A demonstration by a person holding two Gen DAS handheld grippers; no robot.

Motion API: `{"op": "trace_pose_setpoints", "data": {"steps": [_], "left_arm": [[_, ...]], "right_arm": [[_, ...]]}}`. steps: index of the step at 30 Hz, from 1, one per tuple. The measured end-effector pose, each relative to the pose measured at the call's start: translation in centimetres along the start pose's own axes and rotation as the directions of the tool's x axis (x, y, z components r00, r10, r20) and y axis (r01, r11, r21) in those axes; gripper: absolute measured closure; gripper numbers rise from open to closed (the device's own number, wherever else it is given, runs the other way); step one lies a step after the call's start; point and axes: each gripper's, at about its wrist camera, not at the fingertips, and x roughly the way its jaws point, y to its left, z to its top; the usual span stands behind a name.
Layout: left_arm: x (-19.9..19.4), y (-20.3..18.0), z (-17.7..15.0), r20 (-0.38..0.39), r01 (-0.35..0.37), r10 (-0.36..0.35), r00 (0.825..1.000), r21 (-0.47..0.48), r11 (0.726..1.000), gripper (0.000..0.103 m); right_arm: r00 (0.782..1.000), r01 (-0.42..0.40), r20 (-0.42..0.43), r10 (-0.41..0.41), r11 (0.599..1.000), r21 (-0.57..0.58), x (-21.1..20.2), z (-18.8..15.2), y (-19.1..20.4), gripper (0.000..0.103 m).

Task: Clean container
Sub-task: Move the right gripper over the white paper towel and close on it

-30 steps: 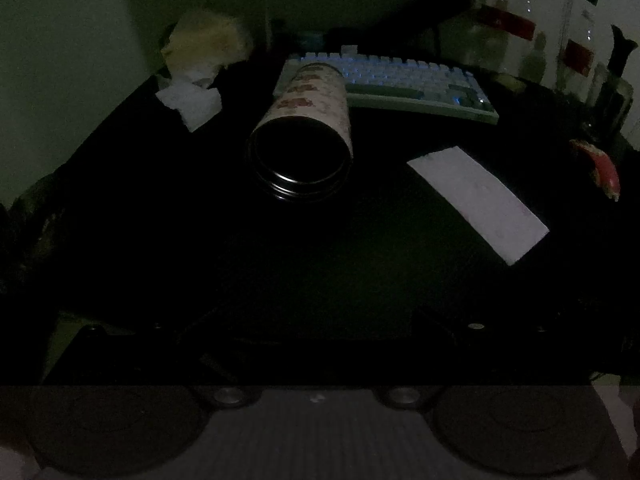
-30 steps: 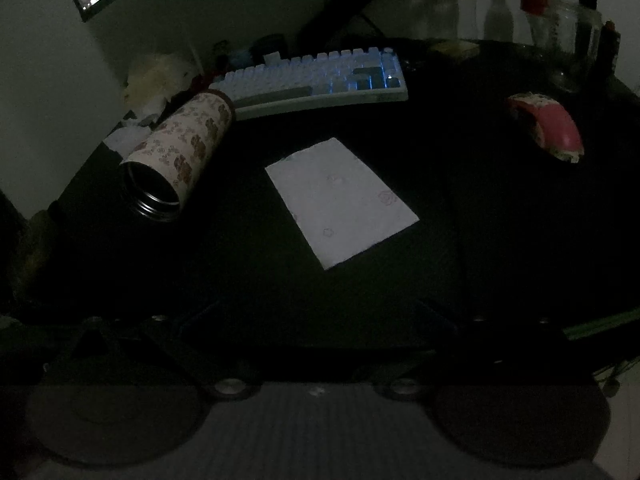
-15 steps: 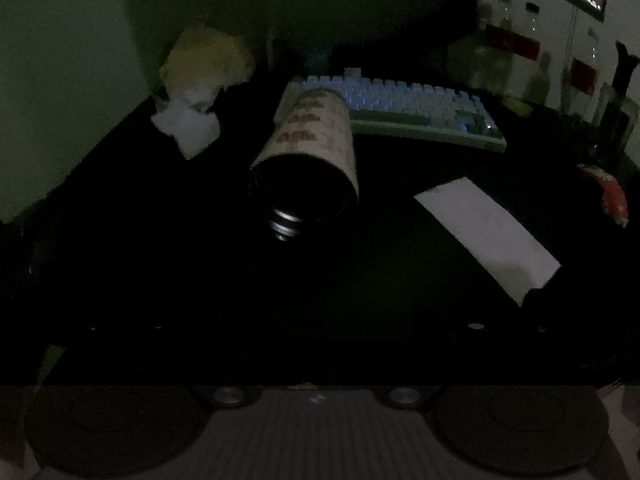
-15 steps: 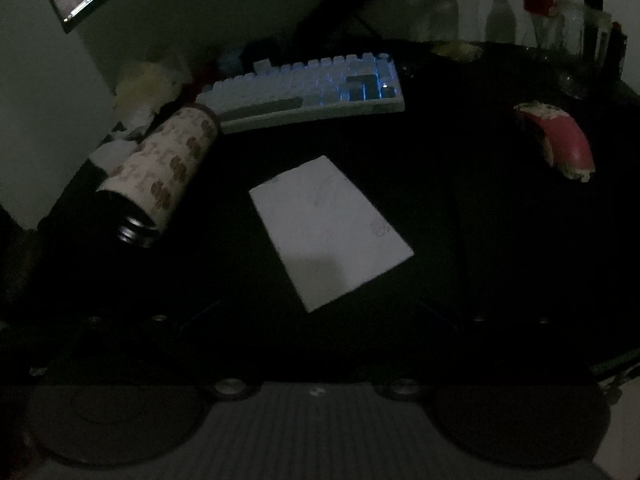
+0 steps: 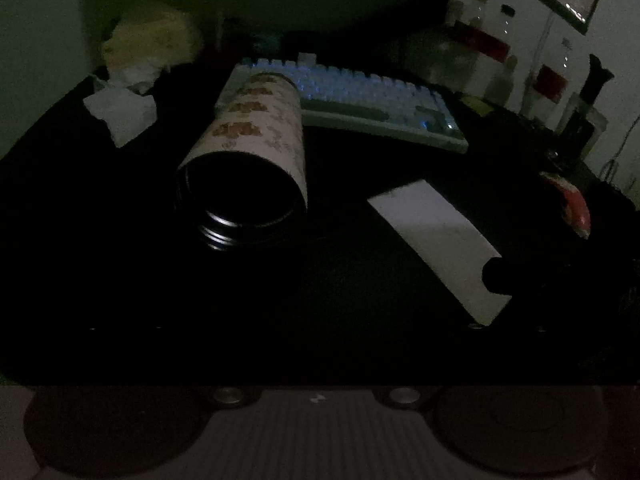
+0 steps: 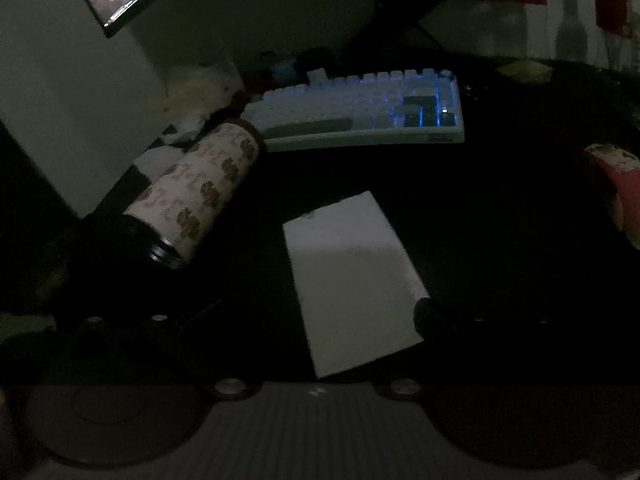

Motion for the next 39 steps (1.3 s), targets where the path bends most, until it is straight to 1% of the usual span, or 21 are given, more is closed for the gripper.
{"op": "trace_pose_setpoints", "data": {"steps": [4,5,8,9,10,12,14,16,20,23,25,26,28,30,31,32,33,34,36,38,39], "left_arm": [[1.0,0.2,0.2,-0.041,-0.003,0.002,0.999,-0.024,1.0,0.0],[1.1,0.2,0.4,-0.045,-0.019,0.018,0.999,-0.02,1.0,0.0],[1.6,0.1,0.8,-0.051,-0.06,0.059,0.997,-0.006,0.998,0.0],[1.8,0.1,0.9,-0.063,-0.077,0.076,0.995,-0.013,0.997,0.0],[1.8,0.2,1.1,-0.059,-0.074,0.073,0.996,-0.021,0.997,0.0],[1.6,0.6,1.4,-0.034,-0.051,0.049,0.998,-0.045,0.998,0.0],[1.3,0.9,1.6,-0.014,-0.039,0.038,0.999,-0.08,0.996,0.0],[1.1,1.2,1.6,0.003,-0.023,0.024,1.0,-0.102,0.995,0.0],[1.0,1.6,1.2,0.042,-0.026,0.032,0.999,-0.137,0.99,0.0],[1.8,2.0,1.6,0.022,-0.024,0.028,0.999,-0.135,0.991,0.001],[1.9,2.0,1.9,0.037,-0.03,0.034,0.999,-0.117,0.993,0.014],[1.9,1.8,2.1,0.045,-0.036,0.041,0.998,-0.105,0.994,0.024],[2.0,1.7,2.1,0.057,-0.04,0.045,0.997,-0.096,0.995,0.025],[2.2,1.7,2.0,0.061,-0.036,0.042,0.997,-0.101,0.994,0.025],[2.3,1.7,1.9,0.066,-0.031,0.038,0.997,-0.104,0.994,0.025],[2.3,1.6,1.9,0.075,-0.028,0.036,0.996,-0.106,0.994,0.025],[2.3,1.6,2.0,0.088,-0.022,0.032,0.996,-0.112,0.993,0.028],[2.2,1.6,2.1,0.1,-0.015,0.027,0.995,-0.118,0.993,0.029],[2.4,1.5,2.4,0.11,-0.013,0.027,0.994,-0.125,0.992,0.033],[2.9,1.4,2.8,0.108,-0.01,0.024,0.994,-0.135,0.991,0.036],[3.1,1.3,3.0,0.112,-0.009,0.025,0.993,-0.136,0.991,0.042]], "right_arm": [[1.0,-0.024,-0.01,0.024,1.0,-0.016,0.9,0.8,-0.8,0.0],[1.0,-0.022,-0.015,0.022,1.0,-0.02,1.2,1.0,-1.0,0.0],[1.0,0.004,-0.026,-0.006,0.999,-0.052,2.0,1.6,-1.4,0.0],[1.0,0.018,-0.02,-0.019,0.998,-0.062,2.2,1.6,-1.6,0.0],[0.999,0.033,-0.002,-0.033,0.997,-0.064,2.3,1.6,-1.9,0.001],[1.0,0.025,0.017,-0.024,0.997,-0.076,2.5,1.4,-2.3,0.006],[1.0,0.007,0.012,-0.006,0.995,-0.099,2.8,1.3,-2.5,0.028],[1.0,-0.01,0.007,0.011,0.992,-0.123,3.0,1.2,-2.6,0.037],[1.0,-0.009,0.004,0.01,0.978,-0.207,3.6,1.1,-1.8,0.038],[1.0,-0.03,-0.006,0.03,0.974,-0.225,4.3,1.5,-1.5,0.037],[0.999,-0.036,0.005,0.039,0.971,-0.236,4.5,1.6,-1.5,0.038],[0.999,-0.038,0.015,0.043,0.969,-0.245,4.6,1.5,-1.5,0.04],[0.999,-0.031,0.026,0.039,0.966,-0.255,4.8,1.5,-1.5,0.047],[0.999,-0.009,0.04,0.021,0.959,-0.285,5.0,1.4,-1.2,0.059],[0.999,-0.001,0.046,0.015,0.958,-0.288,4.9,1.4,-1.2,0.068],[0.999,-0.006,0.047,0.02,0.959,-0.283,4.9,1.4,-1.3,0.069],[0.999,-0.016,0.046,0.03,0.962,-0.272,4.9,1.5,-1.6,0.069],[0.998,-0.021,0.051,0.036,0.964,-0.266,4.8,1.4,-1.7,0.072],[0.998,-0.017,0.053,0.033,0.962,-0.272,4.7,1.3,-1.8,0.073],[0.997,-0.019,0.061,0.036,0.965,-0.262,4.6,1.2,-1.9,0.066],[0.997,-0.02,0.063,0.037,0.965,-0.26,4.5,1.1,-1.9,0.062]]}}
